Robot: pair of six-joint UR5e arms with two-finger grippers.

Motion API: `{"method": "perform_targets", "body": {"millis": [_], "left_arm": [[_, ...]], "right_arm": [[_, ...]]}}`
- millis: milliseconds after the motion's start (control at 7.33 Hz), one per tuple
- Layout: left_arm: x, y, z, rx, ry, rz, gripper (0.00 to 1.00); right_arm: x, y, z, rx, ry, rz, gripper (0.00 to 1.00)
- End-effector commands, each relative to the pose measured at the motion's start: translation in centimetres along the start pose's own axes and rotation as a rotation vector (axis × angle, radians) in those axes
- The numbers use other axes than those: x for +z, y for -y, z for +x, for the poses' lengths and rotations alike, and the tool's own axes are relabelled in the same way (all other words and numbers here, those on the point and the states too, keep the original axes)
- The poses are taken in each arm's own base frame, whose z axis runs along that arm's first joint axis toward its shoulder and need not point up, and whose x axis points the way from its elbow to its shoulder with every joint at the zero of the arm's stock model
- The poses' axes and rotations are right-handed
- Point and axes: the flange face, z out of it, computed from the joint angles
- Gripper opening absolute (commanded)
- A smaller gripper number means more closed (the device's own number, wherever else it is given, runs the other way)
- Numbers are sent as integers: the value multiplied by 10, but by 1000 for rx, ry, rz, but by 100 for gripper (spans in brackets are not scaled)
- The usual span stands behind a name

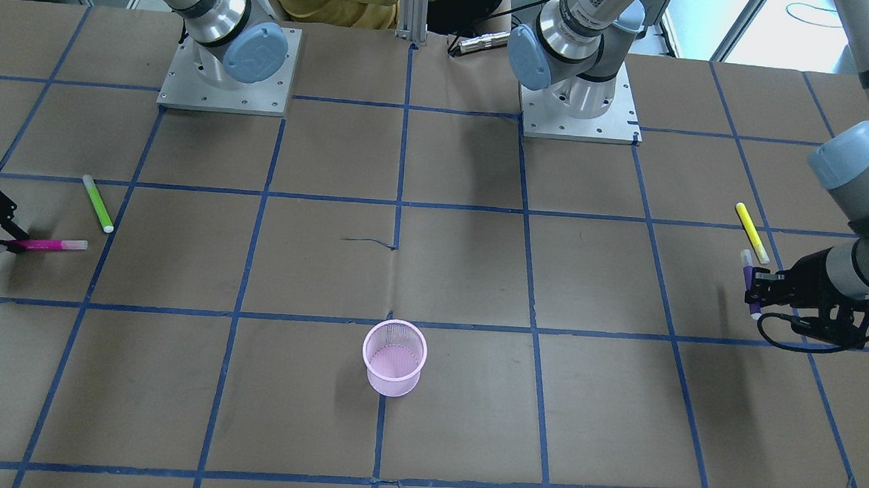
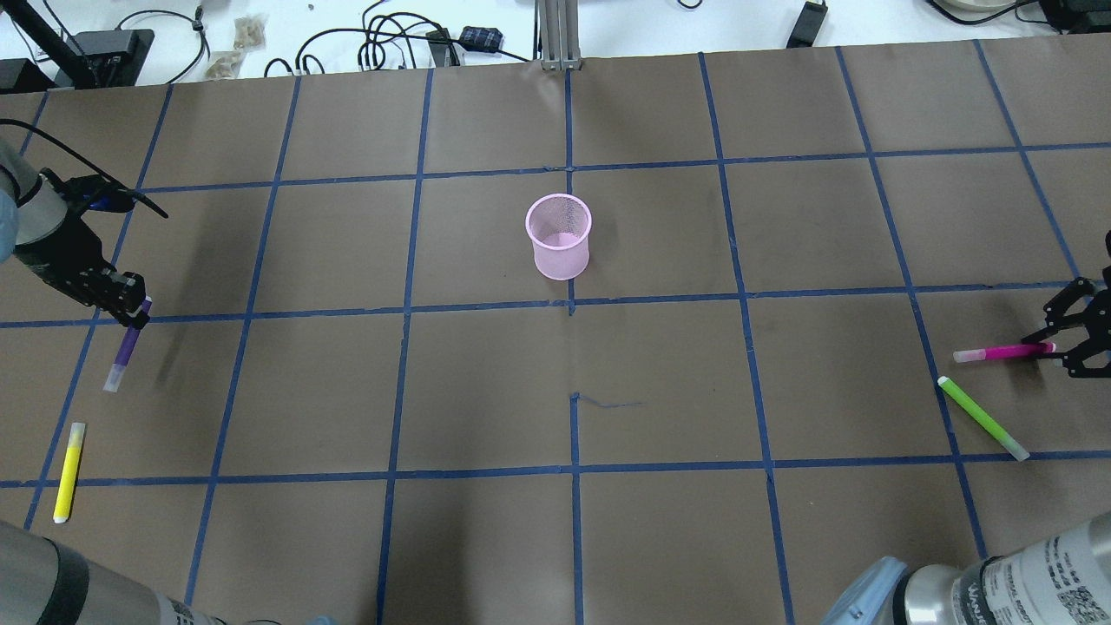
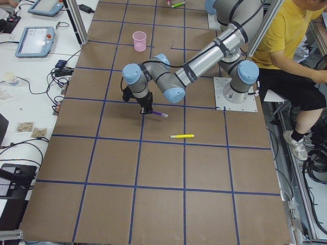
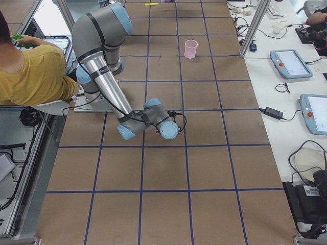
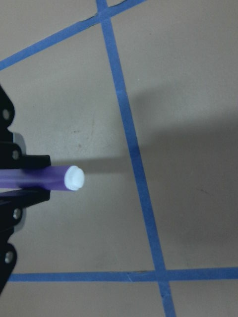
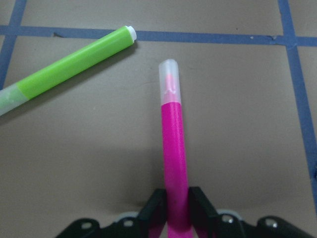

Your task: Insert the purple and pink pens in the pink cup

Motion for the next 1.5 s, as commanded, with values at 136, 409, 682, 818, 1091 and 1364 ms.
{"method": "perform_targets", "body": {"millis": [136,409,682,818,1091,1364], "left_arm": [[-9,-1,4,2,12,12,0],[-21,-5,8,2,20,30,0],[-35,-7,19,-6,-33,84,0],[-41,-9,22,-14,-35,98,0],[-52,-13,34,-11,-72,130,0],[-67,-8,55,-11,-51,144,0]], "right_arm": [[-65,26,11,175,-42,-70,0],[-96,91,21,245,-23,-72,0],[-120,215,44,228,-50,-170,1],[-113,274,49,287,-19,-229,1],[-78,403,62,376,-26,-351,1],[-46,515,80,455,-116,-421,1]]}}
